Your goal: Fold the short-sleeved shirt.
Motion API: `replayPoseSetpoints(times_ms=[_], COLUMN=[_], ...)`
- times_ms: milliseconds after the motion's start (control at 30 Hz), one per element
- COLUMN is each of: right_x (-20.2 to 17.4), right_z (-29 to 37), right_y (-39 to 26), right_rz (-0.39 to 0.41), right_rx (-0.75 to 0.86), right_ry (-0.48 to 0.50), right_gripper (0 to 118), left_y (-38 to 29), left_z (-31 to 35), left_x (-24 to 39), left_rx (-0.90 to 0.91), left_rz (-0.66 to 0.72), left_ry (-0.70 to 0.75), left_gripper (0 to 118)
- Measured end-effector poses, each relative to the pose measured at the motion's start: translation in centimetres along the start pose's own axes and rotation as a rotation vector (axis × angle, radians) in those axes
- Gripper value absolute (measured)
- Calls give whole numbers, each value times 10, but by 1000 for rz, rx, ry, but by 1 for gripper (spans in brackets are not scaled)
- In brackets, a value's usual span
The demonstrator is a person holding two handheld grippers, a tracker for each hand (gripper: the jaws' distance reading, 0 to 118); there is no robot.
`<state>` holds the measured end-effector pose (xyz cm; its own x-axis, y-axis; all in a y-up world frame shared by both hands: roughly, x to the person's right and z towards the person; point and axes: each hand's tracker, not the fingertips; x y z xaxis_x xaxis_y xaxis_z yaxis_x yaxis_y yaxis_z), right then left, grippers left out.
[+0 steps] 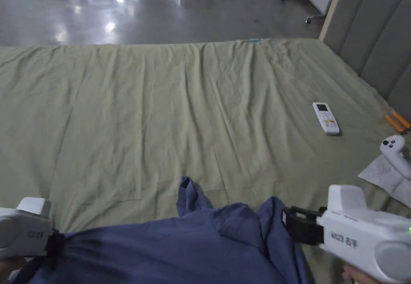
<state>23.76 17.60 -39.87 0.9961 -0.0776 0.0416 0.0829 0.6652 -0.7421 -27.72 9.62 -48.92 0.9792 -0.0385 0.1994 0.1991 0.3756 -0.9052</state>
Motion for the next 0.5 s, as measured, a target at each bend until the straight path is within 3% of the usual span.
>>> replayPoseSetpoints(times_ms=[67,133,200,300,367,400,433,500], right_x=[6,12,10,-9,-29,-33,-34,-28], right_z=[-38,-76,-99,-110,-114,-114,-113,-111], right_y=[16,19,20,17,11,11,12,18], right_rz=[-32,-113,-121,5,136,161,129,77], right_rx=[-72,-116,-167,-199,-213,-195,-200,-212], right_ry=[-5,-7,-13,-38,-121,-131,-123,-95], right_gripper=[75,75,75,75,75,74,72,49], left_y=[0,0,1,-1,0,2,2,-1], left_z=[-1,-3,-4,-4,-4,-4,-4,-4], left_x=[-4,-6,-4,-4,-3,-3,-3,-5], left_rx=[-4,10,14,11,6,5,6,18], left_rz=[33,59,78,58,50,51,54,53], left_ry=[-24,-34,-37,-29,-28,-29,-32,-39], left_gripper=[7,7,7,7,7,7,7,7])
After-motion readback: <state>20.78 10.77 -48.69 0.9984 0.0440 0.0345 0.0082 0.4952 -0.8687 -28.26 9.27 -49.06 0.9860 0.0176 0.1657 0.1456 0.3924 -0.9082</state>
